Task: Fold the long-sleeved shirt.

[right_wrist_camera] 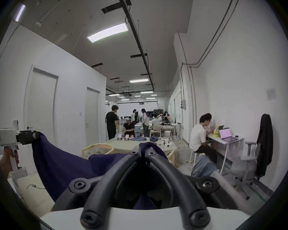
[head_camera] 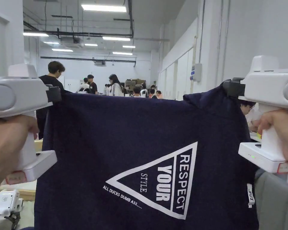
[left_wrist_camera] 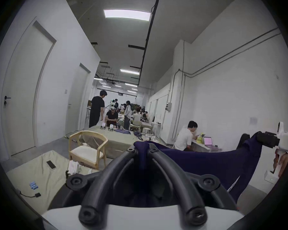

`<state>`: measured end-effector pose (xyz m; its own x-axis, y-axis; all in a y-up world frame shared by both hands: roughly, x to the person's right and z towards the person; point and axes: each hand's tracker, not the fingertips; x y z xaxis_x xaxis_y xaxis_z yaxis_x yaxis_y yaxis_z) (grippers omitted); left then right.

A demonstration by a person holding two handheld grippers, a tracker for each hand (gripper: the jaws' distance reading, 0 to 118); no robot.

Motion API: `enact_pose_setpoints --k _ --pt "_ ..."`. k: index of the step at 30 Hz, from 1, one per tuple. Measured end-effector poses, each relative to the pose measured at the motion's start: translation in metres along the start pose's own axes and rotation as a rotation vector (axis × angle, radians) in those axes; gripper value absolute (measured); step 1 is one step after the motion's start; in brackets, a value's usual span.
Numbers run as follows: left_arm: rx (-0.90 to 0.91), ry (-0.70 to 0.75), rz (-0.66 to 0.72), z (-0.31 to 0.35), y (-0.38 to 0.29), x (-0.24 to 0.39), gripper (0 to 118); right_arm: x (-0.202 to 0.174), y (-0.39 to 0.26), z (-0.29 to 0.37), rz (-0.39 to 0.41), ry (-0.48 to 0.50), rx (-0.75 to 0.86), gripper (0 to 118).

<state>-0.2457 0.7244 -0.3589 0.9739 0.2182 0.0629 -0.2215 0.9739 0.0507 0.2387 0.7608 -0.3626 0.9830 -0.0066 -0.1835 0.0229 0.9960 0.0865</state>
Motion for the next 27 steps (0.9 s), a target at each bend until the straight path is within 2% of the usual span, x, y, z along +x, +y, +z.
enact_pose_setpoints --k 6,8,12,16,21,25,27 --pt "0.004 0.058 -0.039 -0.052 0.036 0.016 13 -0.003 0.033 -0.059 0.036 -0.047 0.020 1" --pt "0.011 0.065 -0.047 -0.073 0.040 0.011 13 -0.006 0.034 -0.081 0.032 -0.085 0.009 1" --pt "-0.016 0.097 -0.116 -0.102 0.033 0.009 13 -0.014 0.030 -0.113 0.076 -0.088 0.032 1" --pt "0.021 0.088 -0.082 -0.127 0.032 -0.005 13 -0.014 0.026 -0.140 0.111 -0.123 0.060 1" --pt "0.054 0.086 -0.105 -0.138 0.023 -0.002 13 -0.012 0.018 -0.148 0.133 -0.114 0.133 1" --pt "0.003 0.074 -0.122 -0.143 -0.004 -0.006 13 -0.004 -0.010 -0.150 0.153 -0.093 0.081 1" --pt "-0.036 0.066 -0.085 -0.141 -0.028 -0.012 13 0.004 -0.036 -0.147 0.133 -0.091 0.037 1"
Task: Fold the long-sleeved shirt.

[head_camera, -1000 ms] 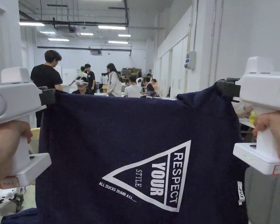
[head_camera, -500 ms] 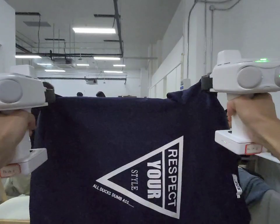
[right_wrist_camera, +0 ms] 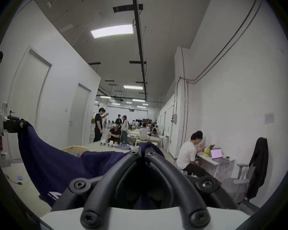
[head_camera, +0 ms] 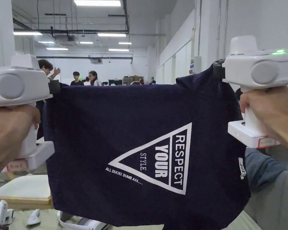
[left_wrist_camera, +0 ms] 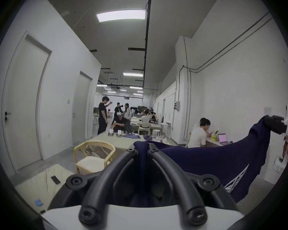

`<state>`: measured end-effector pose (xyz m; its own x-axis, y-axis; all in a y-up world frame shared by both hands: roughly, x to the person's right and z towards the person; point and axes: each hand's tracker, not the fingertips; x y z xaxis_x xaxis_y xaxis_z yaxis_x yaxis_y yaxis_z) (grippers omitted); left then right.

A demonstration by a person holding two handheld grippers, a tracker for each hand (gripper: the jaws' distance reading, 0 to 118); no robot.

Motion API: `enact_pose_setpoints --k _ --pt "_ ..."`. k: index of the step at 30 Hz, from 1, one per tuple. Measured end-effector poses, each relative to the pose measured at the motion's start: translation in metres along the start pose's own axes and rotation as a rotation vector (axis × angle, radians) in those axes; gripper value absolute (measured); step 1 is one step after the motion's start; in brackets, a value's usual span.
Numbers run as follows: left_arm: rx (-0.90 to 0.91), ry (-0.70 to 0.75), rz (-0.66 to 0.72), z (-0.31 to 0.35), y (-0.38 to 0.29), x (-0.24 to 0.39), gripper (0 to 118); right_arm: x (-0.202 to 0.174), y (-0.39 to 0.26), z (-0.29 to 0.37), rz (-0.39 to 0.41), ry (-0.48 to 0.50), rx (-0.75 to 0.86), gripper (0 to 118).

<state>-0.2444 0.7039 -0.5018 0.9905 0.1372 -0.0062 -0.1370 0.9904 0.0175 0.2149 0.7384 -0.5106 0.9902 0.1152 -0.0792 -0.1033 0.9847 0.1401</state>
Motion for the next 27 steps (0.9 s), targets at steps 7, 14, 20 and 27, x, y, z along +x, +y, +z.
enact_pose_setpoints --k 7,14,20,27 --pt "-0.150 -0.039 -0.013 0.026 -0.107 -0.011 13 0.008 -0.114 0.043 0.034 0.026 -0.170 1" --pt "-0.298 -0.088 0.017 0.106 -0.200 -0.006 13 0.010 -0.223 0.129 -0.002 0.043 -0.311 1" --pt "-0.368 -0.126 0.094 0.214 -0.272 -0.014 13 0.007 -0.293 0.234 -0.044 0.064 -0.371 1" --pt "-0.566 -0.071 0.135 0.322 -0.362 -0.046 13 -0.022 -0.380 0.371 -0.057 0.148 -0.577 1"
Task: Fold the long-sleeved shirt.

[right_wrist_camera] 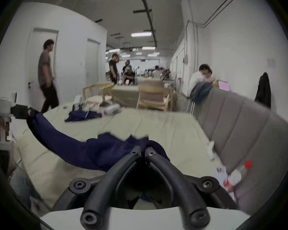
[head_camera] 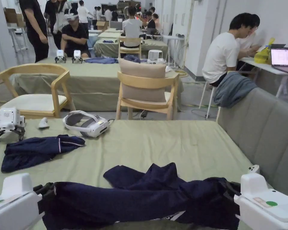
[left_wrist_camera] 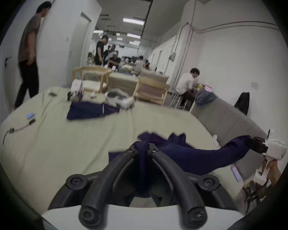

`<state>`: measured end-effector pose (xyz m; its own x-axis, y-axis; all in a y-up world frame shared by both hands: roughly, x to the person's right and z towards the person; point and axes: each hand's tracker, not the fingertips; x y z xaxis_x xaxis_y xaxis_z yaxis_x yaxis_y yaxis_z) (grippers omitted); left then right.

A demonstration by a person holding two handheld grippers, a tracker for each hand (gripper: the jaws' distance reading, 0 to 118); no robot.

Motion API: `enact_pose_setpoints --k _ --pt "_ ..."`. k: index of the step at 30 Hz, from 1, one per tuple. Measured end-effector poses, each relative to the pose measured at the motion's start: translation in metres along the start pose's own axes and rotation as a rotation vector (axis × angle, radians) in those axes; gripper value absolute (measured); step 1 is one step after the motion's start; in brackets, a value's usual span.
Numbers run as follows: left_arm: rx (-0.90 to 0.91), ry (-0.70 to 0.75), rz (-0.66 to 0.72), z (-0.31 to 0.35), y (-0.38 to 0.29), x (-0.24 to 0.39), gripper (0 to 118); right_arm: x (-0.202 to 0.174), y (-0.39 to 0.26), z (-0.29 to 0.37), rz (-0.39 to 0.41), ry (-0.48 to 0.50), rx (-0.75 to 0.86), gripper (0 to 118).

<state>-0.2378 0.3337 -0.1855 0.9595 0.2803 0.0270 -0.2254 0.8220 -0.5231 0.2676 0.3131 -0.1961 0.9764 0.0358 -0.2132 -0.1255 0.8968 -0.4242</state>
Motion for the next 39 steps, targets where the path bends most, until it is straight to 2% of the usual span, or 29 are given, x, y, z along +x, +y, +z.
enact_pose_setpoints --k 2,3,5,6,8,10,11,13,15,19,20,21,22,23,24,27,29,30,31,32,33,34,36,37,38,39 --pt "-0.107 -0.010 0.007 0.002 -0.033 -0.018 13 -0.010 -0.041 0.009 0.004 0.061 -0.109 1" --pt "-0.168 0.016 0.014 0.002 -0.049 -0.027 13 -0.015 -0.061 0.013 -0.017 0.046 -0.148 1" --pt "-0.275 0.047 0.019 0.003 -0.078 -0.044 13 -0.022 -0.099 0.015 -0.090 0.121 -0.253 1" --pt "-0.308 0.078 0.041 0.001 -0.091 -0.052 13 -0.028 -0.116 0.017 -0.095 0.096 -0.283 1" --pt "-0.368 0.063 0.077 0.004 -0.112 -0.063 13 -0.040 -0.140 0.017 -0.030 0.127 -0.375 1" --pt "-0.386 0.095 0.114 0.002 -0.125 -0.066 13 -0.050 -0.158 0.014 -0.017 0.121 -0.445 1" --pt "-0.382 0.100 0.093 0.000 -0.129 -0.065 13 -0.051 -0.164 0.011 -0.029 0.142 -0.485 1" --pt "-0.422 0.142 0.031 -0.004 -0.137 -0.064 13 -0.051 -0.174 0.007 -0.060 0.115 -0.527 1" --pt "-0.423 0.139 0.044 -0.005 -0.139 -0.059 13 -0.048 -0.179 0.001 -0.089 0.127 -0.543 1" --pt "-0.404 0.164 0.049 -0.010 -0.140 -0.063 26 -0.047 -0.180 -0.008 -0.100 0.114 -0.556 2" --pt "-0.401 0.208 0.028 -0.013 -0.137 -0.062 51 -0.044 -0.177 -0.008 -0.108 0.096 -0.551 11" --pt "-0.395 0.230 0.014 -0.015 -0.134 -0.061 83 -0.041 -0.171 -0.009 -0.133 0.078 -0.541 37" --pt "-0.368 0.221 0.000 -0.013 -0.127 -0.055 111 -0.038 -0.163 -0.010 -0.158 0.048 -0.514 85" --pt "-0.233 0.204 -0.020 -0.006 -0.114 -0.053 108 -0.036 -0.151 -0.010 -0.165 0.033 -0.453 114" --pt "-0.229 0.209 0.008 -0.005 -0.103 -0.049 105 -0.027 -0.139 -0.010 -0.214 0.063 -0.332 118" --pt "-0.143 0.225 0.017 -0.037 -0.077 -0.044 109 -0.006 -0.108 -0.024 -0.247 -0.020 -0.233 117" --pt "-0.083 0.217 0.020 -0.054 -0.060 -0.034 102 -0.011 -0.088 -0.035 -0.253 -0.074 -0.162 117" --pt "-0.050 0.191 0.033 -0.060 -0.046 -0.015 84 -0.008 -0.082 -0.042 -0.250 -0.089 -0.146 111" --pt "-0.035 0.181 0.040 -0.068 -0.041 -0.010 39 -0.005 -0.079 -0.048 -0.253 -0.081 -0.136 83" --pt "-0.039 0.194 0.034 -0.083 -0.037 -0.005 6 -0.007 -0.076 -0.058 -0.260 -0.065 -0.133 44" --pt "-0.041 0.222 0.020 -0.096 -0.034 0.000 8 -0.005 -0.074 -0.069 -0.265 -0.068 -0.144 3" --pt "-0.043 0.214 0.017 -0.103 -0.028 0.004 5 -0.003 -0.072 -0.080 -0.257 -0.116 -0.173 0" --pt "-0.078 0.153 0.021 -0.120 -0.025 0.005 5 0.006 -0.067 -0.104 -0.270 -0.053 -0.176 0" --pt "-0.086 0.171 0.007 -0.130 -0.023 0.008 5 0.010 -0.062 -0.118 -0.276 -0.041 -0.182 0" --pt "-0.107 0.179 -0.019 -0.141 -0.019 0.012 5 0.013 -0.054 -0.132 -0.250 -0.046 -0.188 4" --pt "-0.123 0.190 -0.049 -0.149 -0.018 0.013 5 0.017 -0.046 -0.150 -0.232 -0.051 -0.197 26"
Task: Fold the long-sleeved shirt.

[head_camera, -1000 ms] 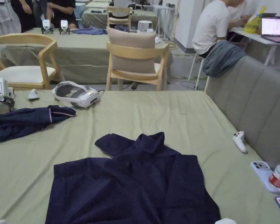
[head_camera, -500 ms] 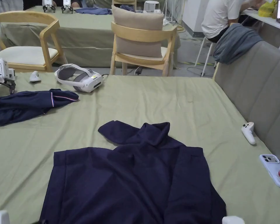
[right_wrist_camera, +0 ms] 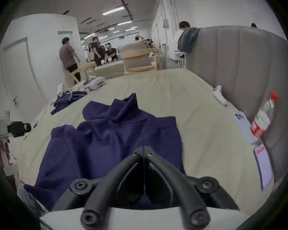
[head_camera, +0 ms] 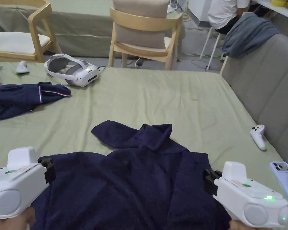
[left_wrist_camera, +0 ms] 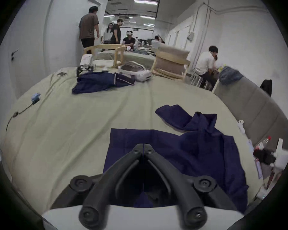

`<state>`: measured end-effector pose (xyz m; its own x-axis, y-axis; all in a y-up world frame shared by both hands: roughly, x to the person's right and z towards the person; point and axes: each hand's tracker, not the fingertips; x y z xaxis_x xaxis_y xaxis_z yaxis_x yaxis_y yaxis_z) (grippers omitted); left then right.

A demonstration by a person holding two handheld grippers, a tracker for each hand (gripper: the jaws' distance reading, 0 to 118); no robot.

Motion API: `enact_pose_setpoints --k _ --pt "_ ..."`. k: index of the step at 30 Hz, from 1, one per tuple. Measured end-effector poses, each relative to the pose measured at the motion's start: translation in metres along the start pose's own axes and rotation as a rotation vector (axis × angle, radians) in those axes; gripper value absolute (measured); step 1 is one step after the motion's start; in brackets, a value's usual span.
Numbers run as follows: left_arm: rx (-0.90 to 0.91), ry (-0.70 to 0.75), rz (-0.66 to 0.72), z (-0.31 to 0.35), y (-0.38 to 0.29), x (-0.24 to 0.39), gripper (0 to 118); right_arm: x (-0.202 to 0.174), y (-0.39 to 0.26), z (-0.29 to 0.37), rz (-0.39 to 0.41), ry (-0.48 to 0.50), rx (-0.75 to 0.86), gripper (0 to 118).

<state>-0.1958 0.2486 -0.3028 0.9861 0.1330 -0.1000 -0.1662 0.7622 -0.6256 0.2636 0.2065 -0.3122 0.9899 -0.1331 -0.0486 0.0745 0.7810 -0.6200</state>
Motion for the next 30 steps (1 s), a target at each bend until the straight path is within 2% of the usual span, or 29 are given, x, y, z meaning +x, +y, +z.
enact_pose_setpoints --k 1,2,3,4,5,6,9,11,12,13,14,16,17,18,19,20,21,23,24,25,28,30 --pt "0.001 0.000 0.004 -0.006 0.002 0.001 5 0.003 0.012 -0.015 0.022 -0.017 -0.015 83" --pt "-0.007 -0.008 0.015 -0.014 0.004 0.000 5 0.007 0.025 -0.036 0.015 -0.002 -0.033 118" --pt "-0.030 -0.026 0.032 -0.027 0.007 -0.005 5 0.010 0.038 -0.060 0.006 0.012 -0.094 115" --pt "-0.037 -0.025 0.031 -0.035 0.008 -0.006 5 0.014 0.047 -0.085 -0.039 0.095 -0.052 112" --pt "-0.046 -0.017 0.028 -0.041 0.008 -0.006 5 0.018 0.058 -0.109 0.010 0.021 -0.115 113" --pt "-0.056 -0.014 0.022 -0.048 0.008 -0.007 5 0.021 0.066 -0.133 0.037 0.010 -0.157 112" --pt "-0.082 -0.010 0.020 -0.064 0.003 -0.013 5 0.013 0.087 -0.179 0.081 0.043 -0.275 111" --pt "-0.099 -0.003 0.023 -0.069 0.001 -0.016 5 0.011 0.090 -0.204 0.064 0.078 -0.309 105" --pt "-0.105 0.002 0.027 -0.072 -0.001 -0.018 5 0.010 0.092 -0.214 0.060 0.066 -0.322 96" --pt "-0.112 0.005 0.033 -0.076 -0.002 -0.021 5 0.010 0.088 -0.229 0.082 0.040 -0.353 81" --pt "-0.121 0.005 0.034 -0.079 -0.002 -0.023 5 0.008 0.087 -0.236 0.104 0.012 -0.376 71" --pt "-0.131 0.018 0.030 -0.084 -0.004 -0.031 5 0.005 0.082 -0.241 0.130 0.001 -0.419 43" --pt "-0.136 0.022 0.030 -0.086 -0.004 -0.034 5 0.001 0.081 -0.241 0.144 0.008 -0.394 41" --pt "-0.140 0.020 0.034 -0.089 -0.004 -0.038 5 0.004 0.085 -0.238 0.131 0.032 -0.395 29" --pt "-0.142 0.022 0.043 -0.090 -0.005 -0.040 5 0.008 0.089 -0.236 0.120 0.045 -0.399 2" --pt "-0.146 0.024 0.057 -0.093 -0.003 -0.042 10 0.009 0.090 -0.232 0.102 0.044 -0.377 2" --pt "-0.152 0.022 0.069 -0.095 0.000 -0.045 24 0.010 0.089 -0.222 0.085 0.053 -0.373 2" --pt "-0.169 0.007 0.087 -0.102 0.005 -0.050 77 0.011 0.088 -0.212 0.102 0.059 -0.362 2" --pt "-0.184 -0.009 0.093 -0.108 0.010 -0.053 96 0.013 0.088 -0.206 0.104 0.054 -0.347 2" --pt "-0.194 -0.009 0.104 -0.115 0.016 -0.055 111 0.011 0.089 -0.202 0.082 0.065 -0.336 2" --pt "-0.206 -0.006 0.101 -0.136 0.034 -0.068 111 0.011 0.088 -0.187 0.060 0.080 -0.302 2" --pt "-0.282 0.009 0.079 -0.158 0.041 -0.075 110 0.012 0.090 -0.186 0.057 0.082 -0.301 2"
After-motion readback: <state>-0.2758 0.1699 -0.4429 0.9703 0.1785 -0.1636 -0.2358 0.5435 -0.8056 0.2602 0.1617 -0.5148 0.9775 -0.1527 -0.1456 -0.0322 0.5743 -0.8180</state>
